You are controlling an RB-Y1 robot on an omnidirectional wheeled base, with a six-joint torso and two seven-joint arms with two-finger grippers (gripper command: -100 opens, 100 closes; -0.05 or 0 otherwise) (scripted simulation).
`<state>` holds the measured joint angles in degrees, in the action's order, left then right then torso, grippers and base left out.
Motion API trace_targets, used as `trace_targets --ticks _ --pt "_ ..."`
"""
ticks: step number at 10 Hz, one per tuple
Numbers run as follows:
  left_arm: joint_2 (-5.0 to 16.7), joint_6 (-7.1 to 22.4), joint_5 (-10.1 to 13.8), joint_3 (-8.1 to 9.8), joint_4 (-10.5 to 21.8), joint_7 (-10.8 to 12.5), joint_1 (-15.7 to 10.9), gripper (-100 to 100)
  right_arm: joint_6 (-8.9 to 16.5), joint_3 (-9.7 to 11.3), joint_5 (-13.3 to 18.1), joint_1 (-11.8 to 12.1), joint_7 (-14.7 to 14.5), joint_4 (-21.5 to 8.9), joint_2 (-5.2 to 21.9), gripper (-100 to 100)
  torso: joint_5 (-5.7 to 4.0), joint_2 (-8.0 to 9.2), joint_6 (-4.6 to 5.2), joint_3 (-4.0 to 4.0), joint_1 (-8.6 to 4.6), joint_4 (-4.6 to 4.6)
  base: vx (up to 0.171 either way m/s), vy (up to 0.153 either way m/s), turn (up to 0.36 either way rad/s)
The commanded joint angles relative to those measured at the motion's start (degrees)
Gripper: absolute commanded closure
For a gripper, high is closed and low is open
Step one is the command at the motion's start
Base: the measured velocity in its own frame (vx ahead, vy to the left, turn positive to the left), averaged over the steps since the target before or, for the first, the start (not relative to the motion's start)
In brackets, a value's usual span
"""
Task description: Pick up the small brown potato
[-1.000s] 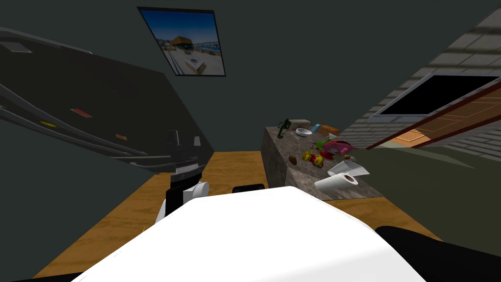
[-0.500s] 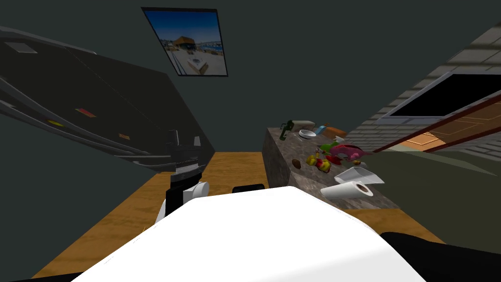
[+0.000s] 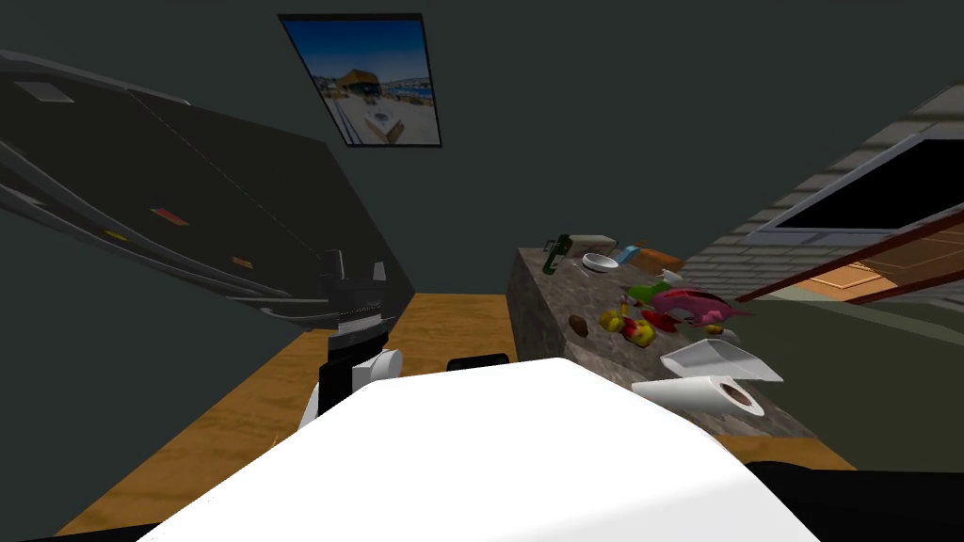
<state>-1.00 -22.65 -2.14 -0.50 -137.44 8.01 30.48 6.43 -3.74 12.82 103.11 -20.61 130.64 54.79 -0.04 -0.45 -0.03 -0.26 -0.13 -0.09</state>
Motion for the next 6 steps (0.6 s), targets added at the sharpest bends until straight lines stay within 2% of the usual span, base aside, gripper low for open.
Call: trace_targets --ticks 1,4,6 --pt "0.0 0.0 0.0 0.0 0.0 0.0 0.0 0 1.6 -1.3 -0.4 2.2 0.1 0.3 2.4 -100 0.0 0.0 0.0 0.0 0.0 0.0 0.133 -0.045 0.082" --pt "0.0 0.0 0.0 0.01 0.0 0.0 0.0 0 3.7 -4.1 -1.2 4.9 0.4 1.0 6.2 -100 -0.04 -0.38 -0.01 -0.22 -0.14 -0.09 0.209 -0.061 0.083" --pt "0.0 0.0 0.0 0.01 0.0 0.0 0.0 0 4.7 -6.1 -1.8 5.6 0.8 1.6 8.1 -100 -0.06 -0.55 -0.02 -0.33 -0.18 -0.13 0.242 -0.081 0.104"
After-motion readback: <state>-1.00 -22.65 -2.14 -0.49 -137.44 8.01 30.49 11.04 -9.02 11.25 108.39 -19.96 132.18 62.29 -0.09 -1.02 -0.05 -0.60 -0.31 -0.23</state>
